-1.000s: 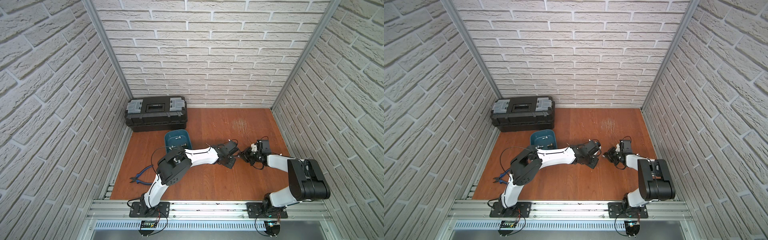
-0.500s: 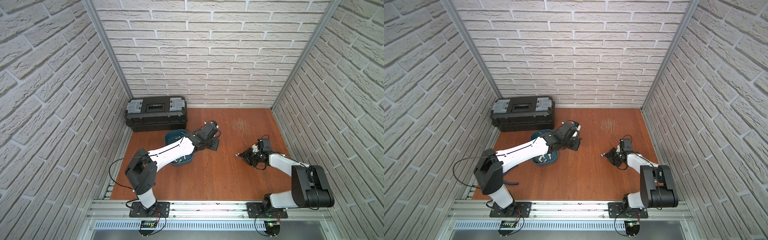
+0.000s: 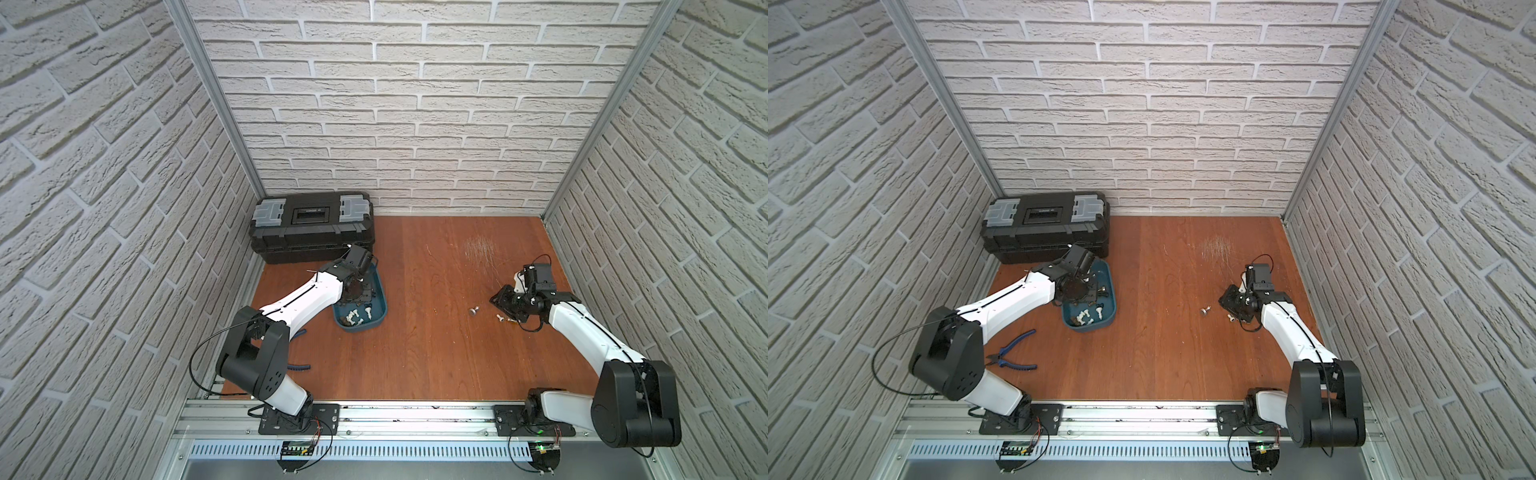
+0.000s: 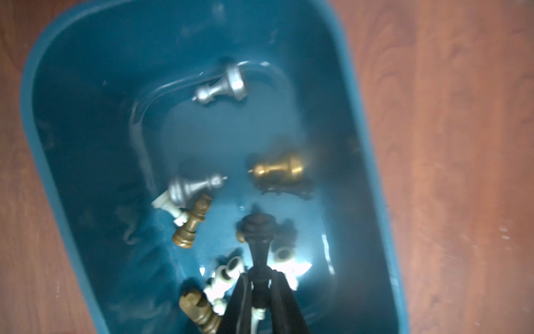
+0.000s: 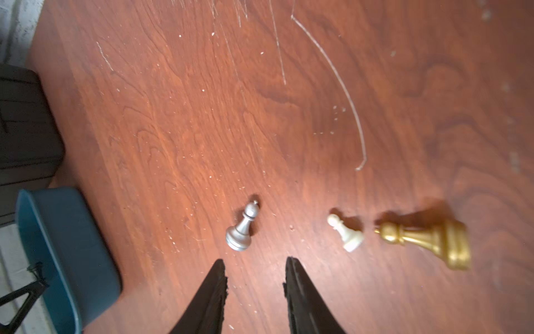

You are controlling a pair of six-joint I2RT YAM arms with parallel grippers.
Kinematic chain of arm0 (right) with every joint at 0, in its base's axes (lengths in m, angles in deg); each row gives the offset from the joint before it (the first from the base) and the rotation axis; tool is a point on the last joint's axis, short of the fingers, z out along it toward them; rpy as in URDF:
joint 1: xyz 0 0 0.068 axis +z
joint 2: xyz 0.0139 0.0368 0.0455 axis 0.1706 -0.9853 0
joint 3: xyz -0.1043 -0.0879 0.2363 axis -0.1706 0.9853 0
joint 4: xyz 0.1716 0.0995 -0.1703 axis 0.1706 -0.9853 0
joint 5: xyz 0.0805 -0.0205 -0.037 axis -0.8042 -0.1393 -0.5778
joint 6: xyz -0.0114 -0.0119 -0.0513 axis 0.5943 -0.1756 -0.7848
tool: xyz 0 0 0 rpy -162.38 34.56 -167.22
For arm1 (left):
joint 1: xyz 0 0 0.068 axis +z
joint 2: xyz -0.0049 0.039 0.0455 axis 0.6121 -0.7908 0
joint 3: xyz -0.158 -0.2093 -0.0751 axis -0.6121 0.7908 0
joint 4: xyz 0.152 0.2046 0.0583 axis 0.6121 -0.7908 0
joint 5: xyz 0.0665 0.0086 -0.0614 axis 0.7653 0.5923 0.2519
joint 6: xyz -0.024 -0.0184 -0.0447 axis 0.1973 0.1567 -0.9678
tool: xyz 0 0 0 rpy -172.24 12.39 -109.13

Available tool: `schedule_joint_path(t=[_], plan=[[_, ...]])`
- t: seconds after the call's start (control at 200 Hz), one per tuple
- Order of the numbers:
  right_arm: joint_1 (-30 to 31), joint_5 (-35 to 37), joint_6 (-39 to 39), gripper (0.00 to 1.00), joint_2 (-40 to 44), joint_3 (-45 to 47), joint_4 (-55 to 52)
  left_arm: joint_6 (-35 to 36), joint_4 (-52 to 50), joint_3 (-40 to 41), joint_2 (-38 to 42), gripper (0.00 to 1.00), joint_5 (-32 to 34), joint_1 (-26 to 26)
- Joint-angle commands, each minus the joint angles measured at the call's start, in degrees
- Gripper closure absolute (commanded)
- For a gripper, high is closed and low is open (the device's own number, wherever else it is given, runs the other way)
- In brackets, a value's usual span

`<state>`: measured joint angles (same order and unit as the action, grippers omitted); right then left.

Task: Put the chess pieces into the storage box
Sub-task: Place the chess piece in the storage box.

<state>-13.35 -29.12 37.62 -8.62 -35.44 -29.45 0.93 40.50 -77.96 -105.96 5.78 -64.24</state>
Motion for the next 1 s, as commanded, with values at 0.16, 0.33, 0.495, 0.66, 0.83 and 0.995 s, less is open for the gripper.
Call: schedule_joint_path(t=[0.16, 0.33, 0.495, 0.66, 0.83, 0.995], plan=[[0.20, 9.54, -3.20, 0.57, 2.80, -0.98, -6.67, 1.89, 3.39, -2.20, -4.48, 0.74, -2.13, 3.13], [0.08, 12.90, -2.49, 0.50, 4.70, -0.58, -8.35, 1.81, 4.17, -2.49, -4.45, 0.62, -2.12, 3.19], [0.00, 17.59, -3.38, 0.43, 6.28, -0.73, -9.52, 1.76, 4.44, -1.68, -1.37, 0.61, -2.27, 3.15], [-0.16, 14.99, -4.32, 0.50, 4.06, -0.84, -8.23, 0.34, 5.05, 0.32, 2.13, 0.60, -3.27, 2.63], [0.78, 5.94, -1.19, 0.56, -0.46, -0.53, -5.53, -1.17, 5.23, 2.78, 4.91, 0.60, -3.48, 0.86], [5.73, 8.63, -0.04, 0.53, -1.59, -0.22, -3.61, -2.31, 5.41, 5.21, 7.07, 0.60, -3.01, -0.41]])
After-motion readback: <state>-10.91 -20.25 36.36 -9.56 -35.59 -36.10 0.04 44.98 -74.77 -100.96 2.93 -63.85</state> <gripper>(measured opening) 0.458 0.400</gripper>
